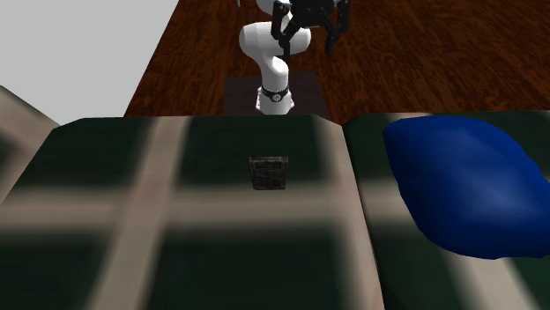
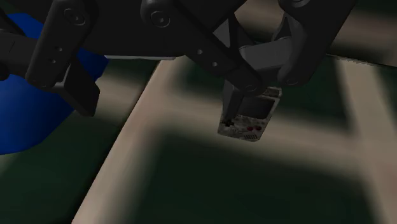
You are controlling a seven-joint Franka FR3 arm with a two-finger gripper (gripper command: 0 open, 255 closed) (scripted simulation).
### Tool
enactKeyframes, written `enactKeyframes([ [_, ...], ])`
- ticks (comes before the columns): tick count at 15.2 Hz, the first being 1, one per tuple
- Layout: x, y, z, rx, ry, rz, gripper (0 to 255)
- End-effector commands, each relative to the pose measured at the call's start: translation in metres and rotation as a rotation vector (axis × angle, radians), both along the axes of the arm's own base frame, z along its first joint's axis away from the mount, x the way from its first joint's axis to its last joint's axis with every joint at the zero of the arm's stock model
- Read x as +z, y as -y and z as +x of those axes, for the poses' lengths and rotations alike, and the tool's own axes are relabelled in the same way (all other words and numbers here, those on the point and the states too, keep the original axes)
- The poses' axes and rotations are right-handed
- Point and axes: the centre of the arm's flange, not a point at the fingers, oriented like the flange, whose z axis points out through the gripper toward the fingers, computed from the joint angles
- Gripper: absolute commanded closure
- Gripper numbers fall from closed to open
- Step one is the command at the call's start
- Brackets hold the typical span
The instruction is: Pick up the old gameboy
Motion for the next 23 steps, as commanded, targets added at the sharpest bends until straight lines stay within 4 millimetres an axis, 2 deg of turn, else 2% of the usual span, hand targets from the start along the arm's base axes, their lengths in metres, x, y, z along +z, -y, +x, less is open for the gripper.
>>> enactKeyframes([
  [1, 0.0, 0.0, 0.0, 0.0, 0.0, 0.0, 0],
  [7, -0.032, 0.066, 0.047, 0.304, -0.067, -0.022, 0],
  [13, -0.067, 0.116, 0.11, 0.607, -0.133, -0.044, 0],
  [20, -0.112, 0.149, 0.195, 0.961, -0.211, -0.069, 0],
  [21, -0.116, 0.15, 0.202, 0.989, -0.217, -0.071, 0],
  [23, -0.127, 0.15, 0.202, 0.989, -0.217, -0.071, 0],
])
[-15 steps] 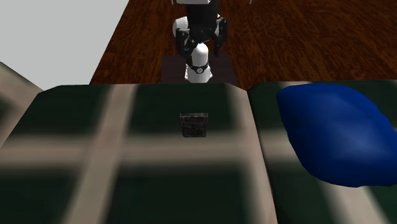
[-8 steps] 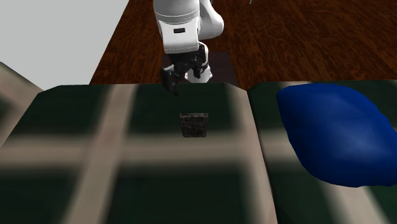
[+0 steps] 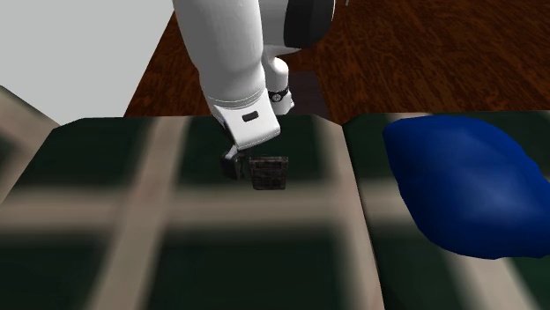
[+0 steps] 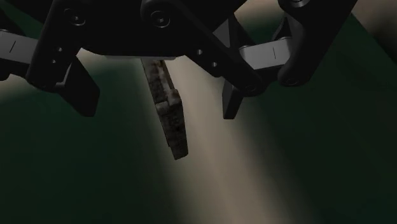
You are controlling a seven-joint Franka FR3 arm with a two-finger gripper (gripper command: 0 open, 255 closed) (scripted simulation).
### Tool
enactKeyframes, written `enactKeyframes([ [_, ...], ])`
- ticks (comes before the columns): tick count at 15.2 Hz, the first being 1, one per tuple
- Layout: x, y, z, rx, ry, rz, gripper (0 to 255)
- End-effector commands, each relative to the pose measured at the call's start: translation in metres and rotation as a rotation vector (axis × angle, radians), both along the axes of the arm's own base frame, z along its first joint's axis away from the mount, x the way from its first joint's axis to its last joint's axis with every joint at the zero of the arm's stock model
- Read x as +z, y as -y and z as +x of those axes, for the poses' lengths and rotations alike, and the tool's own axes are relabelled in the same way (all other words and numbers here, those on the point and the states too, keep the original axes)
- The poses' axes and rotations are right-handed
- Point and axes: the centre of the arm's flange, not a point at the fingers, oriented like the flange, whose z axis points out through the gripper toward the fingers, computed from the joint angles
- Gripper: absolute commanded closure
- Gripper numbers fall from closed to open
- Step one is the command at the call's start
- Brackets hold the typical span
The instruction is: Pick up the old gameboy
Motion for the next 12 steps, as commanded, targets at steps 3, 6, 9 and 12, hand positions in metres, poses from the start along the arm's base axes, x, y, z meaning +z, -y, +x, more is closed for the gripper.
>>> enactKeyframes([
  [3, -0.02, 0.002, 0.002, 0.012, -0.002, -0.001, 0],
  [6, -0.033, 0.002, 0.002, 0.012, -0.002, -0.001, 0],
  [9, -0.033, 0.001, 0.002, 0.012, -0.002, -0.001, 255],
  [12, -0.033, 0.002, 0.002, 0.012, -0.002, -0.001, 255],
])
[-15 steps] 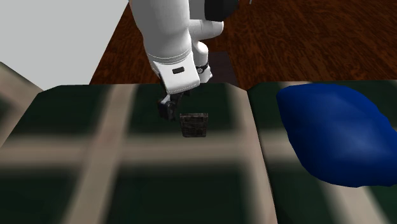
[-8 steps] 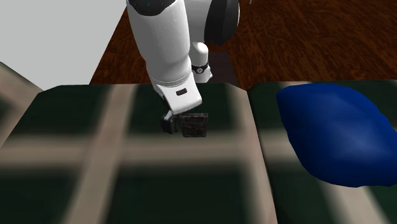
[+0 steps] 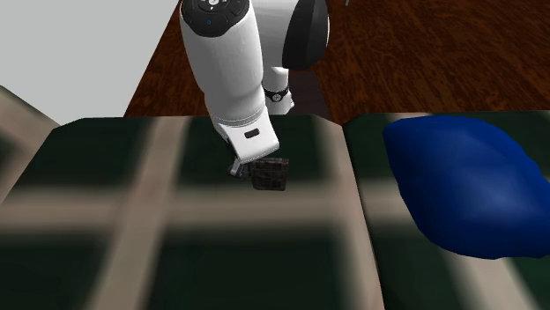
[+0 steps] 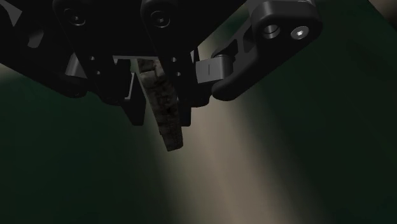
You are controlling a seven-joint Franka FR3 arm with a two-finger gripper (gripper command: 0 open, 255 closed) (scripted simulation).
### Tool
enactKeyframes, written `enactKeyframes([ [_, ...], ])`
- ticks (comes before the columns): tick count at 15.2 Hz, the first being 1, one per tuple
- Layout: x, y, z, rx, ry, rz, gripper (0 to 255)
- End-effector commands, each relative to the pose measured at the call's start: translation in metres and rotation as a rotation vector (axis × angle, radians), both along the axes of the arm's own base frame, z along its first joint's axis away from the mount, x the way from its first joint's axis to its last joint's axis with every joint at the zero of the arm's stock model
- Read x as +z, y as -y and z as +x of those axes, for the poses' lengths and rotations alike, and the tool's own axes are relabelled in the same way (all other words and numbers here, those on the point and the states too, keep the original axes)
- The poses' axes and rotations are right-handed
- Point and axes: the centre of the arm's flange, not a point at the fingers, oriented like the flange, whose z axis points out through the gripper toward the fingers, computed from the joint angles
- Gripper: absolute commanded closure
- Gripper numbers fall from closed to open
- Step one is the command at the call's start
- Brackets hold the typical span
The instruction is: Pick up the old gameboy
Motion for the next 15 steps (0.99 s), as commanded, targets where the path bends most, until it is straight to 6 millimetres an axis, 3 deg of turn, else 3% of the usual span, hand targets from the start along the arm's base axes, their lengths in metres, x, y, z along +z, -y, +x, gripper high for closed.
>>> enactKeyframes([
  [1, 0.0, 0.0, 0.0, 0.0, -0.001, 0.0, 255],
  [5, -0.001, 0.0, 0.0, 0.0, -0.001, 0.0, 255],
  [15, 0.052, 0.0, 0.0, 0.0, -0.001, 0.0, 255],
])
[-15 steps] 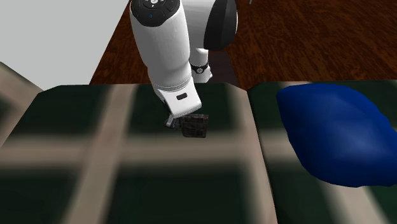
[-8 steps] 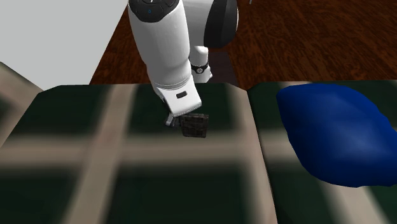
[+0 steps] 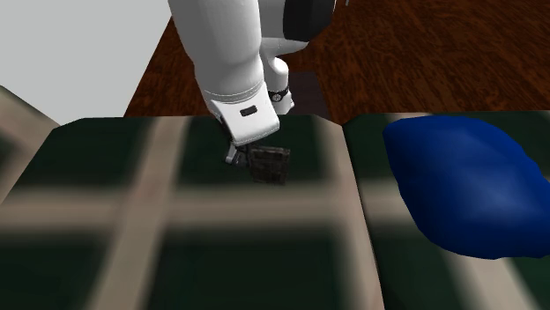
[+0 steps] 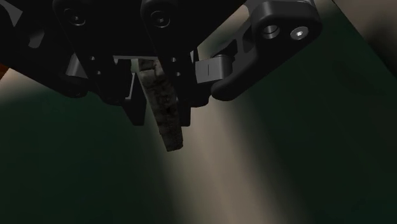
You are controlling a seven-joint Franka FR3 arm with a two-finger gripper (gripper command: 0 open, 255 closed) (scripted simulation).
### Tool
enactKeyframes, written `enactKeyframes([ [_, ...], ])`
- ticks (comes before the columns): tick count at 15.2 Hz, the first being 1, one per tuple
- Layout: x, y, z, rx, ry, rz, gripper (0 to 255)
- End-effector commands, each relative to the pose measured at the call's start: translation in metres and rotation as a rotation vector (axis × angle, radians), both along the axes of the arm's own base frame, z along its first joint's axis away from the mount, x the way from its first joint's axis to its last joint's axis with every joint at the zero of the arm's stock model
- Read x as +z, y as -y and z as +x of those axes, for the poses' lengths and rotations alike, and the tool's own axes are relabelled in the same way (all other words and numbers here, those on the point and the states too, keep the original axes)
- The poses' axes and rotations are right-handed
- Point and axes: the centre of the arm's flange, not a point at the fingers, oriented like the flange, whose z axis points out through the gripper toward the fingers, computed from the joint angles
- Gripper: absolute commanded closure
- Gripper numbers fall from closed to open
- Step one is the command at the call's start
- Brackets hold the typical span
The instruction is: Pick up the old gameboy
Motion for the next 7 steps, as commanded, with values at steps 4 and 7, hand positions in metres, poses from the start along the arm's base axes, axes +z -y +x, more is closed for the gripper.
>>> enactKeyframes([
  [4, 0.027, 0.0, -0.001, 0.0, 0.0, 0.0, 255],
  [7, 0.033, 0.0, -0.001, 0.0, 0.0, 0.0, 255],
])
